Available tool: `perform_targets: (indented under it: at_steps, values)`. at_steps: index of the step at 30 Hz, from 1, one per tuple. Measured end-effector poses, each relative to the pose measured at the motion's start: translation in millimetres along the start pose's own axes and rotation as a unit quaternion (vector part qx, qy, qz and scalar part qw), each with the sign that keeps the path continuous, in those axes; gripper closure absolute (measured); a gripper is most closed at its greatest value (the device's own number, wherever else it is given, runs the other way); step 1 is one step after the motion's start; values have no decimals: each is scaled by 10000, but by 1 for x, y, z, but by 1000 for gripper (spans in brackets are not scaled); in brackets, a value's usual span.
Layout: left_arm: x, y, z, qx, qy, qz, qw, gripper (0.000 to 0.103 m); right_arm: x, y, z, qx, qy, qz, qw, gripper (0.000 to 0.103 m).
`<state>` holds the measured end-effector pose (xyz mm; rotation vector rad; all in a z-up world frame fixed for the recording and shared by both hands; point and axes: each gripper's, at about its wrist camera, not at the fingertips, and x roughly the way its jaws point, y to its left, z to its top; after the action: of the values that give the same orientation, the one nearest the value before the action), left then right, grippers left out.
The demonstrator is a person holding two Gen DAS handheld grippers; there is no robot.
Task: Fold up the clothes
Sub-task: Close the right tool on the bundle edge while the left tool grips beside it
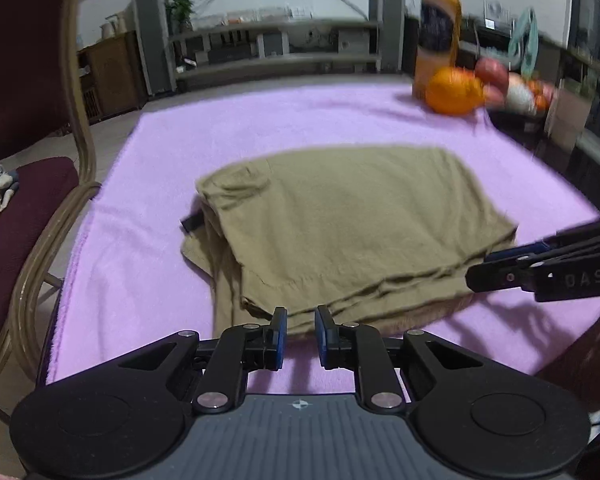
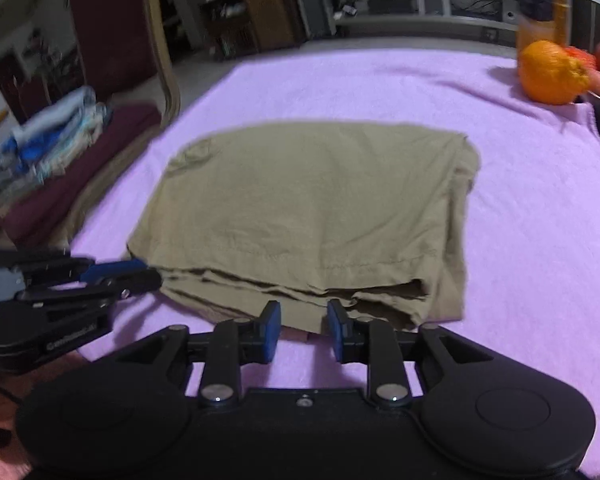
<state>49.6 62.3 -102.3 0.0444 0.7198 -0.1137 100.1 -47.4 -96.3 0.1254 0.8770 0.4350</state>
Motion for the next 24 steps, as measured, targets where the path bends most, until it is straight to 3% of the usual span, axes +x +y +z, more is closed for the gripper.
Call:
perform_targets:
  at_steps: [3,6,11,16,19,21,24]
  values:
    - [-9,24,9,-640,-221,68,9977,72,-23,-28,2,722,-503,279,9957,59]
    - [-3,41,12,-1175,-93,289,9926,69,-31,-62,1,1714,-814,457,9808,48]
    - [8,39,16,-1168,-27,321,9926,68,-16,-103,-6,3042,-632,602,9486,47]
    - [24,23,26,-632,-32,413,9971,71,-1,-109,-11,3328,-448,417,9410,47]
    - [41,15,23,-295,338,495,9978,77,3,-113,-9,3328,-488,333,9411,47]
    - [51,12,18,-166,577,602,9964,70,6,-114,-2,3209,-569,303,9449,47]
    - [51,13,17,-136,610,612,9962,70,13,-114,12,2831,-673,174,9566,47]
